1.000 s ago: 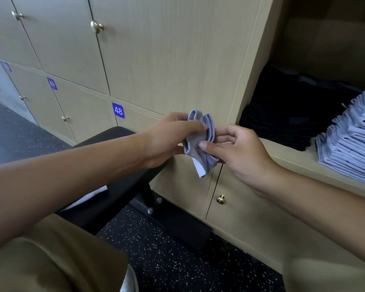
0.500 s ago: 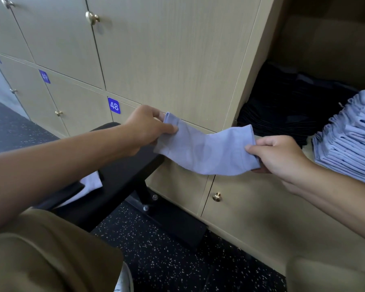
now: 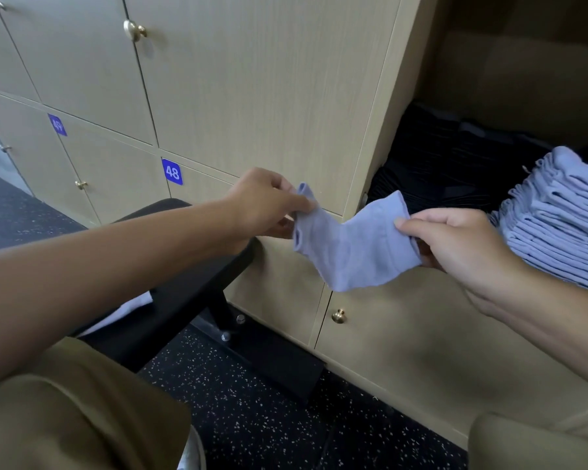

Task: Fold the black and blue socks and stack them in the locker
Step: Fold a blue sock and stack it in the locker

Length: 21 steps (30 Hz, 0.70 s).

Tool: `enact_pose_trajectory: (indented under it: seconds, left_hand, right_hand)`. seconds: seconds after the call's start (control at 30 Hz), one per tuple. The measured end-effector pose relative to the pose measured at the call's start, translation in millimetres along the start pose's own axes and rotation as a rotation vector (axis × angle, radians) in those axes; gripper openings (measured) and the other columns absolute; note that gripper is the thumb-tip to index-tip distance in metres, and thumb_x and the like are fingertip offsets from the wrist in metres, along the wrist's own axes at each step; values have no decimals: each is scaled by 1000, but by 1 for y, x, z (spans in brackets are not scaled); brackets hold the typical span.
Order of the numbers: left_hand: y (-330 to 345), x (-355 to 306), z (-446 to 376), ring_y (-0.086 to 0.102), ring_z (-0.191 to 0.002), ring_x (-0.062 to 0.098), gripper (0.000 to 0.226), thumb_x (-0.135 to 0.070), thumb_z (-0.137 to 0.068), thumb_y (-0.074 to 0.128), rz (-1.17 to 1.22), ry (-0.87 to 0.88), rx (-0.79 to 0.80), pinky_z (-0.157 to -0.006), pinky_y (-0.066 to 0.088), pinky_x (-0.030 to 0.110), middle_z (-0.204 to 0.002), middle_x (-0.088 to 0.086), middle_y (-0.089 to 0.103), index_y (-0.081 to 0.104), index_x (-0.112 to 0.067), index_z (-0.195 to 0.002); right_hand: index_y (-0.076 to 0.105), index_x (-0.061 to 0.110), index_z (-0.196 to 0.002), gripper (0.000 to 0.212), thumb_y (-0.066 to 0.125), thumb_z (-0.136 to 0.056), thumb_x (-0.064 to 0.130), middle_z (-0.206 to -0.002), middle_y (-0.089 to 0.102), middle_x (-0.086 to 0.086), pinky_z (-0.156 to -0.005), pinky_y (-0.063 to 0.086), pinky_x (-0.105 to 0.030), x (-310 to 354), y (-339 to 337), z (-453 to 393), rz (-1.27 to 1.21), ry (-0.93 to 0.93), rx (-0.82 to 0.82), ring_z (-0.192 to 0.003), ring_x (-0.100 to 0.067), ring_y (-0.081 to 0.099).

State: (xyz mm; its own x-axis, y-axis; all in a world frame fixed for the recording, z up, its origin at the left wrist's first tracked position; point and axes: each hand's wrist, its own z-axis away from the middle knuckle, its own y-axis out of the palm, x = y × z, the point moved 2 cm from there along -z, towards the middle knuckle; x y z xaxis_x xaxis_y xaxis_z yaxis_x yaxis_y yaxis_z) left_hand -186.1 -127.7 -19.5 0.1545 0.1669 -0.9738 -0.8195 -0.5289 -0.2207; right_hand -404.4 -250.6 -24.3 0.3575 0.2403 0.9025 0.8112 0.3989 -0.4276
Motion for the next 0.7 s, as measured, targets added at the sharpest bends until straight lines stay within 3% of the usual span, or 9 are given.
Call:
enact_pose_trajectory:
  seconds: [0.13, 0.27, 0.37, 0.53, 0.63, 0.7]
  left_hand:
    - [25, -11, 5, 67, -60, 19, 20, -7, -91, 74, 67, 7, 86, -57, 55, 21, -79, 13, 65, 55, -7, -84]
    - [43, -18, 6, 66, -63, 22, 19, -11, -93, 72, 122, -1, 153, -65, 61, 27, -84, 14, 66, 54, -8, -88]
    - [53, -21, 6, 67, -74, 28, 19, -14, -93, 73, 120, 6, 185, -77, 64, 33, -90, 17, 68, 55, -7, -95]
    - [65, -23, 4, 66, -71, 27, 18, -16, -94, 73, 115, 6, 191, -74, 64, 32, -89, 17, 70, 57, -7, -94]
    - [71, -26, 5, 65, -71, 24, 22, -28, -99, 66, 165, 30, 242, -77, 61, 30, -87, 6, 66, 61, -8, -94]
    - [74, -30, 6, 65, -75, 23, 31, -37, -102, 59, 215, 45, 277, -79, 59, 30, -79, -1, 64, 65, -9, -92]
  right_hand:
    - [74, -1, -85, 23, 72, -89, 21, -76, 58, -14, -71, 45, -36, 10, 3, 5, -50, -21, 42, -71, -23, 52]
    - [77, 8, -80, 16, 73, -89, 21, -76, 65, -25, -72, 48, -37, 16, 5, 9, -74, -22, 42, -70, -24, 55]
    - [77, 5, -79, 17, 71, -90, 17, -93, 71, -30, -84, 58, -48, 18, 5, 11, -84, -23, 57, -72, -30, 63]
    - [78, 5, -80, 19, 69, -92, 15, -92, 74, -26, -90, 57, -53, 20, 1, 14, -86, -35, 46, -82, -41, 71]
    - [76, 3, -84, 30, 68, -95, 29, -95, 71, -29, -93, 54, -56, 21, -2, 17, -102, -56, 38, -81, -37, 70]
    - [76, 8, -91, 38, 68, -93, 45, -91, 76, -17, -95, 55, -55, 24, -5, 18, -104, -65, 22, -89, -31, 74]
